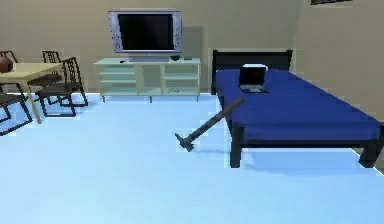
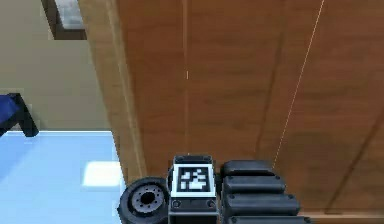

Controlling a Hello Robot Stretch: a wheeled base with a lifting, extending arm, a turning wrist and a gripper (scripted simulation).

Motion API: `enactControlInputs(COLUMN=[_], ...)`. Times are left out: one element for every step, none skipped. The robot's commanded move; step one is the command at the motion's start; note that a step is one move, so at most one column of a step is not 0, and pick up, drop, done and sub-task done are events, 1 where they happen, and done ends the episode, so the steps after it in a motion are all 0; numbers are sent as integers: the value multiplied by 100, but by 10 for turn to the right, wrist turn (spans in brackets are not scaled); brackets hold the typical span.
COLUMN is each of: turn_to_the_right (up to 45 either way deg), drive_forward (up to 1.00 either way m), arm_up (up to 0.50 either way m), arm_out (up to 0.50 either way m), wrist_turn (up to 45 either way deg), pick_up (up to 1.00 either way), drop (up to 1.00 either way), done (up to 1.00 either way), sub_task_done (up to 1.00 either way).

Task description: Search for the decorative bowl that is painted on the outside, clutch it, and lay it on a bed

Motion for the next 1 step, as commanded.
enactControlInputs(turn_to_the_right=[0], drive_forward=[100], arm_up=[0], arm_out=[0], wrist_turn=[0], pick_up=[0], drop=[0], done=[0], sub_task_done=[0])
